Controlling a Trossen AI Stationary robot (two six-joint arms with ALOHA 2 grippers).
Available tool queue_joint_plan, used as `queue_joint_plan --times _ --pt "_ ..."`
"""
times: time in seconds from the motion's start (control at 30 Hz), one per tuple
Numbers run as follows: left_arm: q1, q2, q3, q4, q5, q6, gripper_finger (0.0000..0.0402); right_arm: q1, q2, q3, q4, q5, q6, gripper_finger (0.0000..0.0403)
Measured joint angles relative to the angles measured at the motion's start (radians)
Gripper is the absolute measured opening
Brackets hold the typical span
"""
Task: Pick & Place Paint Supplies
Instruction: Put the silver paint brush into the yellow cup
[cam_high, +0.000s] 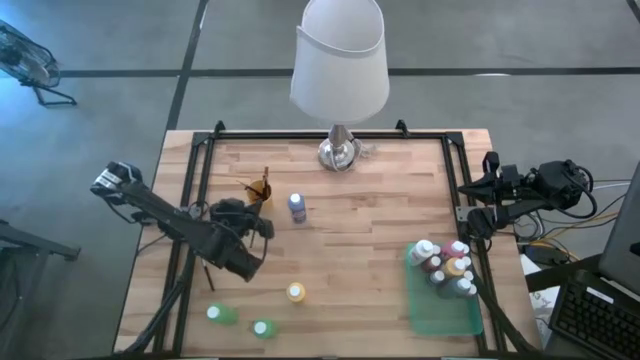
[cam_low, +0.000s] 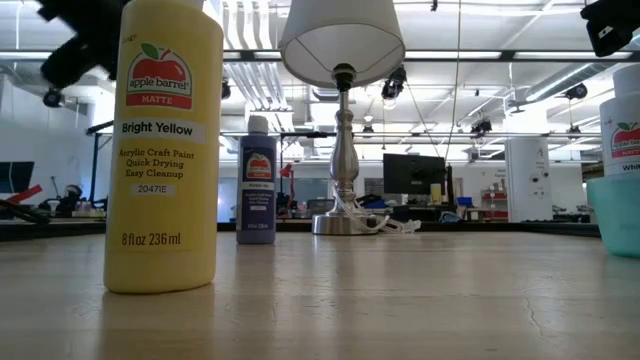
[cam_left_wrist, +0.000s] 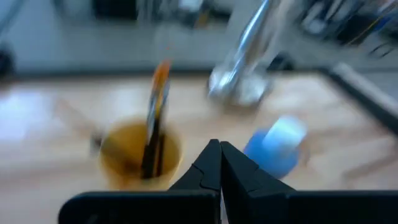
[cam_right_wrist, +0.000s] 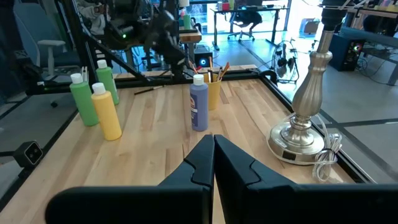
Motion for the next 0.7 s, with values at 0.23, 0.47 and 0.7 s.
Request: queue_joint_plan --times 0.23,0.47,0.7 --pt "0.046 -0.036 0.009 0.002 -0.275 0.176 0.0000 0.000 0.000 0.000 0.000 0.000 0.000 0.0008" --pt "0.145 -0.044 -0.002 0.007 -0.390 0.227 0.0000 0.000 0.000 0.000 0.000 0.000 0.000 0.0008" --pt "0.235 -0.044 -0.002 0.012 -0.417 0.231 0.0000 0.000 0.000 0.000 0.000 0.000 0.000 0.0008"
